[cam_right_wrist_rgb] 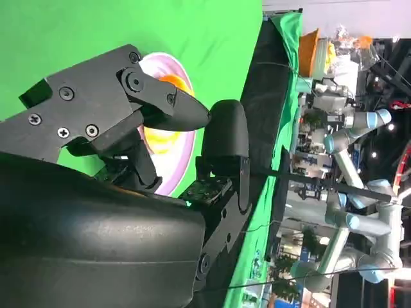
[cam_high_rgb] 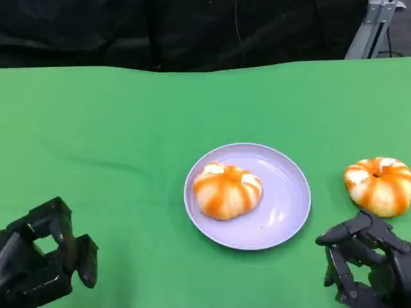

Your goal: Grasp the bread from the table and place it into the plate.

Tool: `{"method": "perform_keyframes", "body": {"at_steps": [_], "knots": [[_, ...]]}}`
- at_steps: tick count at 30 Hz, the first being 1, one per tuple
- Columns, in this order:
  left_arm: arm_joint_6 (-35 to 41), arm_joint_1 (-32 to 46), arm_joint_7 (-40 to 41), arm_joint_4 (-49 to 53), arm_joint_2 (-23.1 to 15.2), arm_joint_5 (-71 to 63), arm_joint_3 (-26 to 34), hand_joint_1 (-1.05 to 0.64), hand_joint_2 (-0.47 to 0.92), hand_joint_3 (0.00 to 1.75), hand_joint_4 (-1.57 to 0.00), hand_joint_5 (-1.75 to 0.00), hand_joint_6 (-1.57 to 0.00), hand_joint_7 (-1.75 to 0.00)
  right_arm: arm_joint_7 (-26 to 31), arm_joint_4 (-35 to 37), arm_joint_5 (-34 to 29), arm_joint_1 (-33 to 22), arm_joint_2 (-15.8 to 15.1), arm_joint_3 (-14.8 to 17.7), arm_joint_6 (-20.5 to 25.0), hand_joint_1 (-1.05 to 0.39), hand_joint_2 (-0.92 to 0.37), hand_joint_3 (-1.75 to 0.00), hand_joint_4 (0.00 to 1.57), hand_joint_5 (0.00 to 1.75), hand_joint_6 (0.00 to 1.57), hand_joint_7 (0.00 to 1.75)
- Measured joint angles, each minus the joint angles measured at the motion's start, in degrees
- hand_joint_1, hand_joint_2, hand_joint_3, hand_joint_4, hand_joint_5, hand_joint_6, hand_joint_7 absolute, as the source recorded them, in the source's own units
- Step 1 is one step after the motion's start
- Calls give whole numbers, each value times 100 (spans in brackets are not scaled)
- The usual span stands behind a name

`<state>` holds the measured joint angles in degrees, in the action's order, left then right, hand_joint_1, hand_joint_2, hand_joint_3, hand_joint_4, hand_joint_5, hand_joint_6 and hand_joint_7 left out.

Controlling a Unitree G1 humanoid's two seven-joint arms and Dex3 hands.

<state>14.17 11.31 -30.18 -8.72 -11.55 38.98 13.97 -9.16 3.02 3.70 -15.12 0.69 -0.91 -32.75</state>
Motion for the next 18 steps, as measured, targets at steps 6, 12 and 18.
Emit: {"method": "perform_keyframes", "body": {"at_steps": [6, 12, 18], "knots": [[468, -228, 13, 499, 102, 215, 78, 1, 50, 160, -93, -175, -80, -175, -135, 10, 146, 16, -68, 49, -3, -15, -67, -96, 81, 171, 79, 142], [605, -288, 13, 498, 112, 230, 126, 1, 49, 162, -93, -175, -80, -175, -176, 10, 193, 16, -68, 51, -4, -15, -67, -97, 82, 171, 79, 142], [617, -288, 13, 498, 120, 229, 157, 0, 47, 161, -93, -175, -80, -175, -184, 10, 193, 16, -68, 51, -4, -16, -66, -97, 82, 171, 79, 142]]}}
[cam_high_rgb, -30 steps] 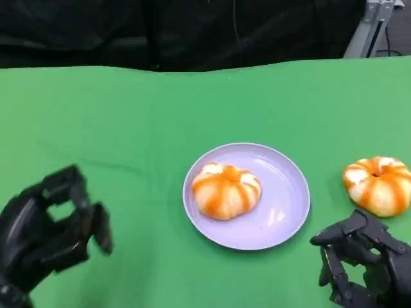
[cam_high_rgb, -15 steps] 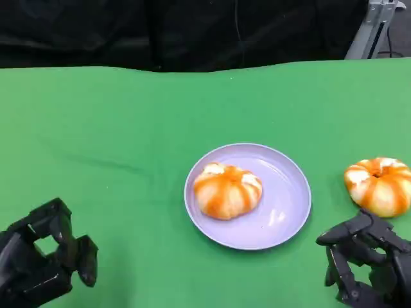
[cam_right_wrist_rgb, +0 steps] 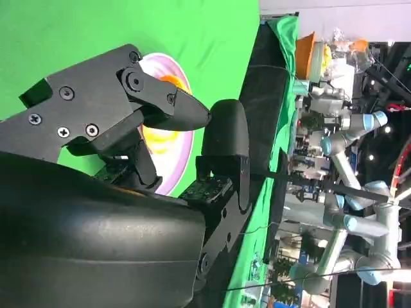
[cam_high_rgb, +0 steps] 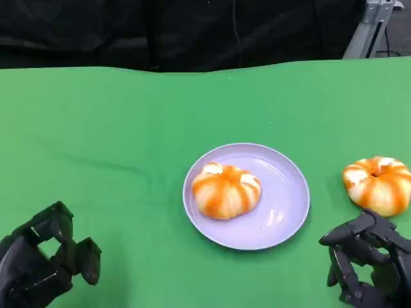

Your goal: Grasp the bread from the table and place it into the plate.

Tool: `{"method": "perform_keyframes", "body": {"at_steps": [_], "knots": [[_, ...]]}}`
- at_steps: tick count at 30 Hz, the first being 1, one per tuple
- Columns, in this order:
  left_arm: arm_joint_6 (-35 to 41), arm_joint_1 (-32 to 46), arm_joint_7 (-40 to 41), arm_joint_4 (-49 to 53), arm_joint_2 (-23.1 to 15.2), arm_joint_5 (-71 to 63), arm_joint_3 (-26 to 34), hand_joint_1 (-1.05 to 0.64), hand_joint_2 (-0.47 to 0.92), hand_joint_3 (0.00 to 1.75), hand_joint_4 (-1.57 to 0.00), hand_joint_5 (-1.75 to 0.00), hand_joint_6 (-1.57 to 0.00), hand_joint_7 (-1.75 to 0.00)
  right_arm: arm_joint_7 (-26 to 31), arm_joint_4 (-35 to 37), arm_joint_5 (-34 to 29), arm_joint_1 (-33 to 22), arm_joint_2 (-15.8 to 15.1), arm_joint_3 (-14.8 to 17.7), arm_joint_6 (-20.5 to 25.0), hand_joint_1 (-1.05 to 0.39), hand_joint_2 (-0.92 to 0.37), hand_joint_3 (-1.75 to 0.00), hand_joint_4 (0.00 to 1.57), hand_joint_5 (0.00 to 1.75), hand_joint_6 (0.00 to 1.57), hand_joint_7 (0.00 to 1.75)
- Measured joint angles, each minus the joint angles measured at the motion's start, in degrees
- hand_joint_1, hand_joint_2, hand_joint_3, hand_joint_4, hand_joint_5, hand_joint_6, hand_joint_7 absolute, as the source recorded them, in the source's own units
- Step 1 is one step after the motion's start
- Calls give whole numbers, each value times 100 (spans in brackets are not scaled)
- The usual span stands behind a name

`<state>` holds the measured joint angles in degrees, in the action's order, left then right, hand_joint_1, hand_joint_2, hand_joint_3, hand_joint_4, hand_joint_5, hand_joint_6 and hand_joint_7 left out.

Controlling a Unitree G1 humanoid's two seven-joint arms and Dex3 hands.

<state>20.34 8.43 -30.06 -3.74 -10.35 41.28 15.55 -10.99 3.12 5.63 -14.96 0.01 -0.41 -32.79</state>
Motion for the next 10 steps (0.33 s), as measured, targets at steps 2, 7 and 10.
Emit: {"method": "perform_keyframes", "body": {"at_steps": [2, 7, 10], "knots": [[54, 5, 0, -13, 3, 3, 7, 0, 47, 160, -93, -175, -80, -175, 3, -4, -7, -6, 1, 0, -1, -16, -67, -97, 82, 171, 78, 142], [231, 61, 0, -88, 10, 102, 10, 0, 50, 154, -93, -175, -81, -172, 26, -23, -85, -68, 2, -5, -2, -15, -68, -96, 81, 170, 79, 142], [244, 67, 0, -139, 10, 104, 11, 0, 50, 154, -93, -175, -81, -172, 26, -23, -85, -69, 6, -5, -7, -15, -68, -95, 82, 170, 79, 141]]}}
